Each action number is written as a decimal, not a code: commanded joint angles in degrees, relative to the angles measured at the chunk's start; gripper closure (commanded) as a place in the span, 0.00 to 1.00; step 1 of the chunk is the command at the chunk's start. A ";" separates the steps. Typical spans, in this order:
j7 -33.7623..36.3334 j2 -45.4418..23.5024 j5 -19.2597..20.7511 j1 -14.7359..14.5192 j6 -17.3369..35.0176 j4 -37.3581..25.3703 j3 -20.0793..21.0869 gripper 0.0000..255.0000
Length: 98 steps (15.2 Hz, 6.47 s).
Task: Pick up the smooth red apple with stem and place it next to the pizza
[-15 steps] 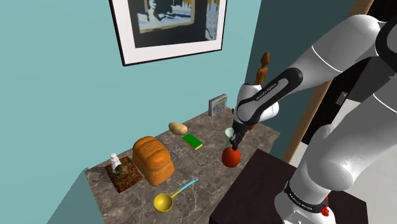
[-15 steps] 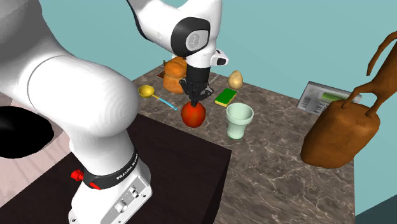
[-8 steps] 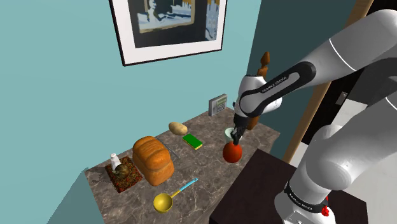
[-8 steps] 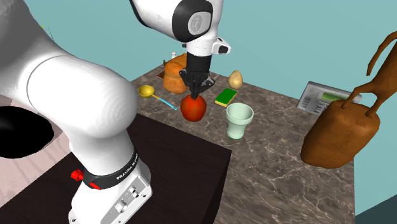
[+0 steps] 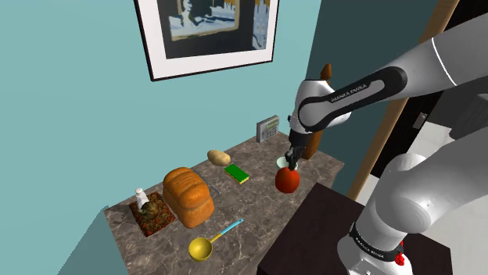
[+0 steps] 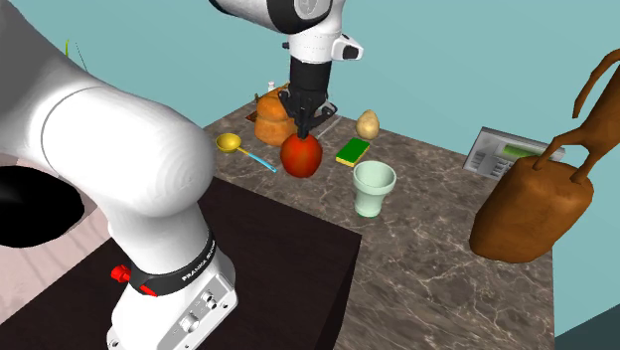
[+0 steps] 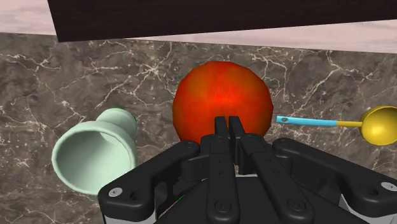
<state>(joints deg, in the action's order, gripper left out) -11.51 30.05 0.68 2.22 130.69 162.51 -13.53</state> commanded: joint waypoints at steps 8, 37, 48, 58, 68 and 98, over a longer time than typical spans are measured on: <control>3.68 2.41 -1.62 -1.86 -6.01 -3.83 3.02 1.00; 37.96 -40.36 -6.30 -20.16 -3.44 -47.56 23.68 1.00; 48.07 -62.73 -0.73 -27.79 -13.69 -80.72 24.54 1.00; 49.20 -70.01 0.32 -29.57 -12.07 -86.45 24.16 1.00; 48.96 -73.37 0.66 -29.71 -6.47 -84.18 23.85 1.00; 48.57 -78.75 1.12 -29.94 -0.38 -83.42 23.36 0.00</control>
<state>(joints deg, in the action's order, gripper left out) 37.05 -49.66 1.87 -27.83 130.63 78.46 9.76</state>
